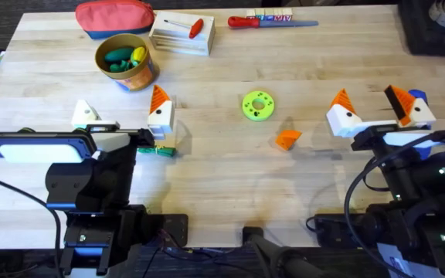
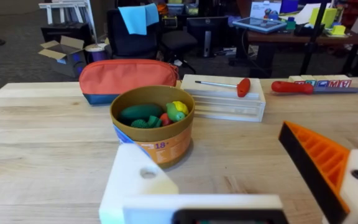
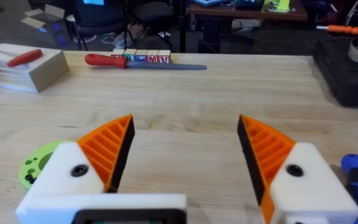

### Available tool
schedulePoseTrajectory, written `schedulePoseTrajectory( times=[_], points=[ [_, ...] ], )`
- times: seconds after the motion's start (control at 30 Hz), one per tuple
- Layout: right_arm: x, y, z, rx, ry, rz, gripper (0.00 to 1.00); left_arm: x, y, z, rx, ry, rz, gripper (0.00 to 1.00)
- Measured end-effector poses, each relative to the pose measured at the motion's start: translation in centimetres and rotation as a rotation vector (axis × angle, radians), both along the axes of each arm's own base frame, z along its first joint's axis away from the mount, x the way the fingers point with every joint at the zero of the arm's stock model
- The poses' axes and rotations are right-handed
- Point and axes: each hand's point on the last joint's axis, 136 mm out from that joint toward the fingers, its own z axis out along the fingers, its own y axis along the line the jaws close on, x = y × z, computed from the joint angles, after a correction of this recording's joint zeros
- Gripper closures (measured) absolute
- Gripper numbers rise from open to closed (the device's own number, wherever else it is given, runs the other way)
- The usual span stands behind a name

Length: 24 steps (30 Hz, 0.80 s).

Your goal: Pick up the gripper from the table and insert it into the empty holder that is missing its gripper. Then pick up a screw, insert it into the mounting hole, and use the screwdriver to tighten it. Finally, clean up the table by picking up the vegetable and placing it into the bucket.

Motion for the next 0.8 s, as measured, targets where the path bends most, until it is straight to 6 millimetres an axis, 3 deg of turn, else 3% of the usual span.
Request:
schedulePoseTrajectory(
  times=[0.47, 0.53, 0.63, 0.7, 0.8],
  points=[
    [0.0, 0.2, -0.1, 0.014, 0.007, 0.012, 0.010, 0.0, 0.0, -0.4, 0.000, 0.018, 0.003, 0.014],
    [-0.2, 0.4, -0.2, 0.026, 0.030, 0.021, 0.010, -0.2, 0.0, -1.8, 0.000, 0.083, 0.002, 0.015],
    [-1.1, 0.5, -0.8, 0.036, 0.127, 0.026, 0.011, -1.1, 0.1, -2.2, 0.006, 0.188, 0.003, 0.015],
    [-1.8, 0.5, -1.2, 0.040, 0.200, 0.022, 0.011, -2.0, 0.1, -2.0, 0.008, 0.264, 0.005, 0.015],
    [-2.8, 0.4, 0.3, 0.043, 0.276, 0.016, 0.011, -3.6, 0.1, -0.4, 0.010, 0.380, 0.005, 0.015]
  ],
)
